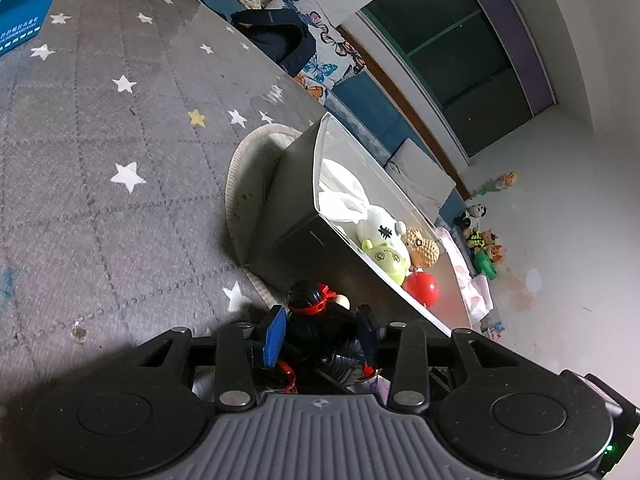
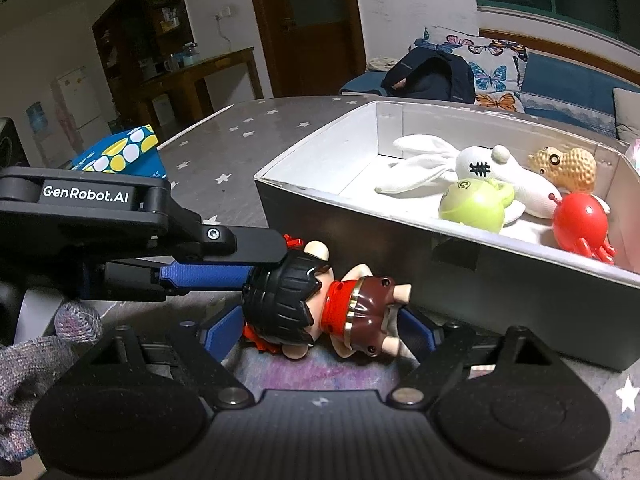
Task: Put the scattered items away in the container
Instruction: 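Lift the black-haired doll with the right gripper over the box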
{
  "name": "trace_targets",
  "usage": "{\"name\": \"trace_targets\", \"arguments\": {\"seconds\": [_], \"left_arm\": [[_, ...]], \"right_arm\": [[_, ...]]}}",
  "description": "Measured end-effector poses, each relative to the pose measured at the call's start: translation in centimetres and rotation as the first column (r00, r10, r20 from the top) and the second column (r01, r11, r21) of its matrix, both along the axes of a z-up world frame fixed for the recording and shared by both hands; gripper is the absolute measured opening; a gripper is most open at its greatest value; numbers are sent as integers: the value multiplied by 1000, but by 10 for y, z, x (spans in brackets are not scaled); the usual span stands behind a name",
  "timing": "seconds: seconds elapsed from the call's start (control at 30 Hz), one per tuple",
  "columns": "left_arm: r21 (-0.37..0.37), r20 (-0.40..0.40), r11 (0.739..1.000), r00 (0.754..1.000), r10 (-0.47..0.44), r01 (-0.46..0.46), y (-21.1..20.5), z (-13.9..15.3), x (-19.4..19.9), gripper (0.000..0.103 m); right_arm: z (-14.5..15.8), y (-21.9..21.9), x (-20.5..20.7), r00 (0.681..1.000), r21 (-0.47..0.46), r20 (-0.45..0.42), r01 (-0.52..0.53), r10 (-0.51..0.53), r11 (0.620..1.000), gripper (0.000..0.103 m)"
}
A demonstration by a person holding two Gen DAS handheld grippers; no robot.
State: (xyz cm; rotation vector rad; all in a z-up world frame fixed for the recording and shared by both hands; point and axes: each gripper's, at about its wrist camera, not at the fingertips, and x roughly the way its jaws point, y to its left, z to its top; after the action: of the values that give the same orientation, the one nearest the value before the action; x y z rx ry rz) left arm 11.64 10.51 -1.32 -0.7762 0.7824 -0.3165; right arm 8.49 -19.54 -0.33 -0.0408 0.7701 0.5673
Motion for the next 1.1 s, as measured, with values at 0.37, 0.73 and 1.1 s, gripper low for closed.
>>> {"name": "trace_targets", "arguments": {"seconds": [0.37,0.73,1.1], "left_arm": [[10,17,1000,1000,-9,9,-10,12,-14,41],[6,84,1000,996,-17,17,-25,40,-27,41],[4,153,1000,988,22,-23,-40,73,0,41]], "right_arm": [[11,-10,-17,1000,4,27,-15,15,1000,85],[40,-26,-34,994,-2,110,-23,23,1000,85],[77,-36,-5,976,-30,211,-52,58,998,85]]}}
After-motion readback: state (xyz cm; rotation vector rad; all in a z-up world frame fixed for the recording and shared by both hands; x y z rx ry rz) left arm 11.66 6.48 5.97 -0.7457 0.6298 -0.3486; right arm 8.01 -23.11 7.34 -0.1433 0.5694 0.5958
